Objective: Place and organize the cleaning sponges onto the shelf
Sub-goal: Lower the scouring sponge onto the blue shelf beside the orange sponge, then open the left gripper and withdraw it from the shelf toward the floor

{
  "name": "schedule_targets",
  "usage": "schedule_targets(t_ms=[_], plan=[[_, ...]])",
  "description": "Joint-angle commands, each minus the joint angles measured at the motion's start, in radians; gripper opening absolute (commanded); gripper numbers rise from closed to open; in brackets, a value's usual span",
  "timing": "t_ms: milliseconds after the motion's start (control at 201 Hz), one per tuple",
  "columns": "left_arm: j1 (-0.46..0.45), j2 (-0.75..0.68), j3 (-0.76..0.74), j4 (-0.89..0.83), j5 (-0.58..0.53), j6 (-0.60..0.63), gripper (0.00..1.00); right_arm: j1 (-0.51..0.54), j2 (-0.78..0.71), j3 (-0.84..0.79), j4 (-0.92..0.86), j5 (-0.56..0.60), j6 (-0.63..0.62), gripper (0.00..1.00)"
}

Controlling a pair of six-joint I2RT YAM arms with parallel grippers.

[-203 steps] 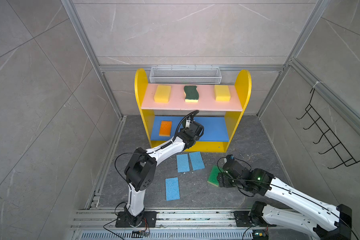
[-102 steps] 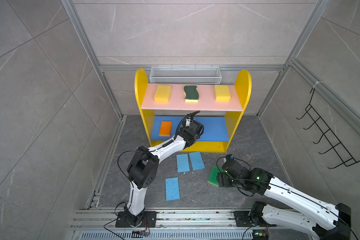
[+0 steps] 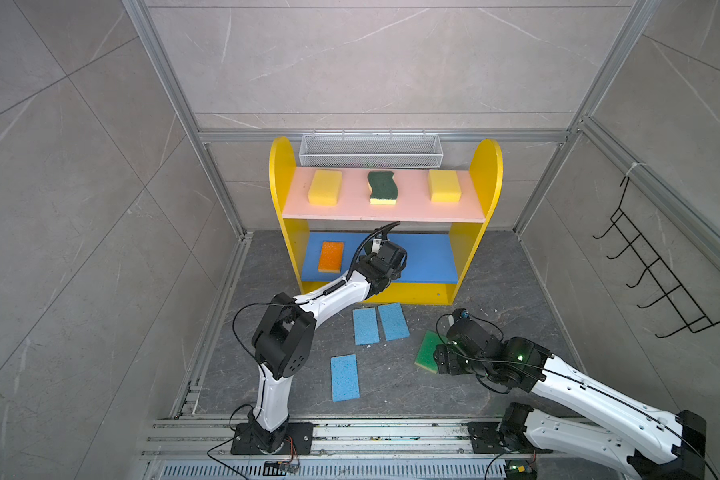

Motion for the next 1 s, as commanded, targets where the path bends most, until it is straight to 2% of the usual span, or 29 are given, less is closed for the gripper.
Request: schedule_targets(t_ms=[0,418,727,991], plan=[[-0.005,-0.093,-0.006,0.025,-0.018,0.027,0.83,-0.003,-0.007,0.01,-0.025,0.009,0.013,0.84],[-0.048,-0.249,-0.128,0.017,-0.058,0.073,0.83,-0.003,-0.01,0.0,-0.018,0.009,0.03,0.84],[-0.086,-0.408,-0.265,0.001,-0.071,0.045,0.83,-0.003,-0.028,-0.008,-0.039,0.034,0.032,0.84],[-0.135,-0.578,-0.373,-0.165,-0.143,-0.028,0.83,-0.003,-0.042,-0.038,-0.021,0.029,0.062,0.84]])
